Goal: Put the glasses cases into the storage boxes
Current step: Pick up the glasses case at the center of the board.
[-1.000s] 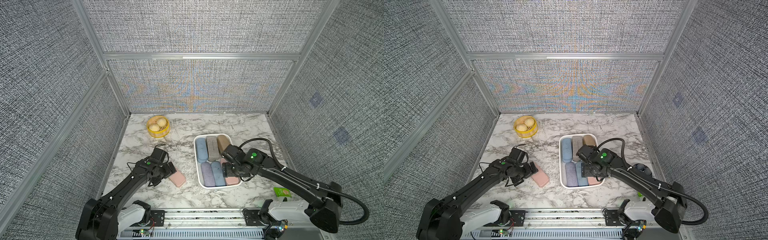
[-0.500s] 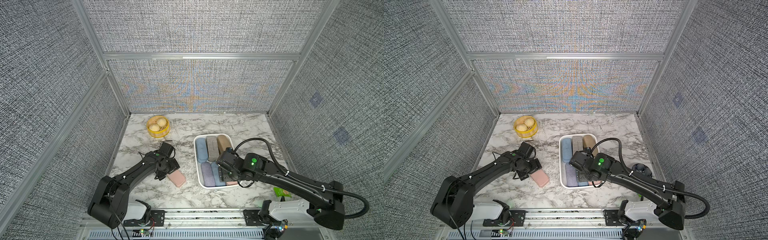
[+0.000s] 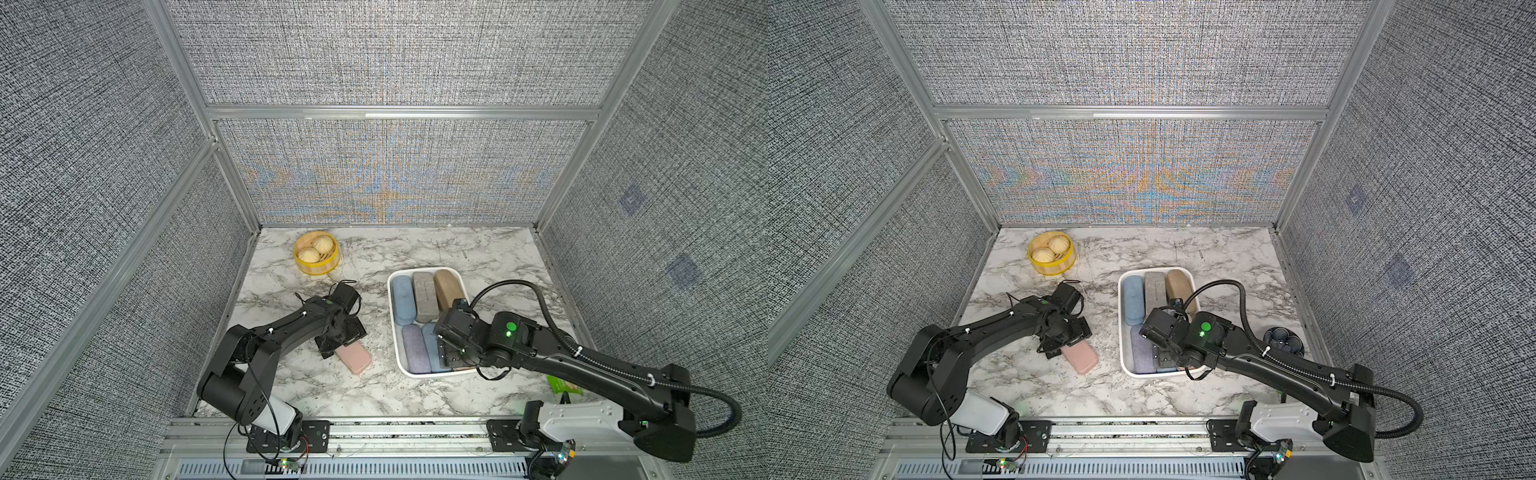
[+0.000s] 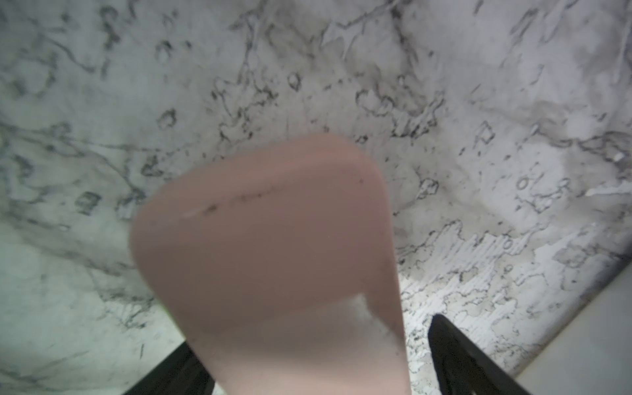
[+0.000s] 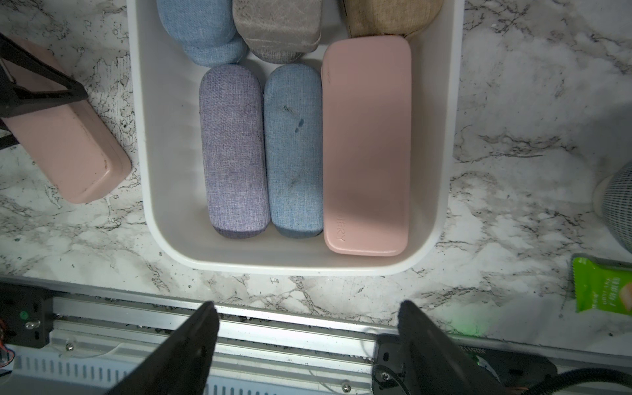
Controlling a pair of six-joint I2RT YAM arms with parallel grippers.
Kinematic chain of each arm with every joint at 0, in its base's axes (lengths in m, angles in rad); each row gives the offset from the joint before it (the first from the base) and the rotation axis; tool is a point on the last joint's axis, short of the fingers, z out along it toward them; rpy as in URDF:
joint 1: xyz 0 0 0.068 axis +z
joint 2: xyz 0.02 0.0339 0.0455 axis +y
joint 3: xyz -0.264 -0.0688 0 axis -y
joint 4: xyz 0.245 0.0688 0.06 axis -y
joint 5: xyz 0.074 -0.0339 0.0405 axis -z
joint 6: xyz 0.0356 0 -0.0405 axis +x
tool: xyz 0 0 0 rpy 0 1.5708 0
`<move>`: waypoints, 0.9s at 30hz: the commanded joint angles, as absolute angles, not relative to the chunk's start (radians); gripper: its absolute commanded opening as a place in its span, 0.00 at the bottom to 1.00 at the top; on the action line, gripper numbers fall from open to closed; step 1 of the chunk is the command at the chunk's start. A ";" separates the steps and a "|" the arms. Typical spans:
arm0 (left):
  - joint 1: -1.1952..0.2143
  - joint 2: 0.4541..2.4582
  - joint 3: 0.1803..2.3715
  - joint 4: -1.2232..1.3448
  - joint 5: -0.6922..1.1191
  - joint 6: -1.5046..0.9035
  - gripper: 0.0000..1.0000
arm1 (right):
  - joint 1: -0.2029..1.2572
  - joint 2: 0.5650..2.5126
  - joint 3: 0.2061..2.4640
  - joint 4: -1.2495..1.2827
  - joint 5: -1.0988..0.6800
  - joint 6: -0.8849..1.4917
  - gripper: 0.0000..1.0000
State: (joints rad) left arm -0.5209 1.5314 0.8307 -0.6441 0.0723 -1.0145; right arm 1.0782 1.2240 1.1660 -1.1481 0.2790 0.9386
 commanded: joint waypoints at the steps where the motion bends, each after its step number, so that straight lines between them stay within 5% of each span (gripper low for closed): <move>1: -0.526 1.543 0.822 -0.626 0.060 -1.034 0.89 | 1.078 1.223 1.179 -1.152 0.295 0.937 0.80; 12: -0.535 1.515 0.827 -0.684 0.037 -1.032 0.66 | 1.078 1.167 1.189 -1.187 0.357 0.951 0.72; 27: -0.671 1.386 1.156 -0.861 0.070 -1.018 0.56 | 1.045 1.013 1.175 -1.262 0.471 1.051 0.72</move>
State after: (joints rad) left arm -0.6437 1.3727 1.0863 -0.8139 0.0536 -1.0317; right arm 1.0569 1.0195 1.1675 -1.2110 0.4232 1.0180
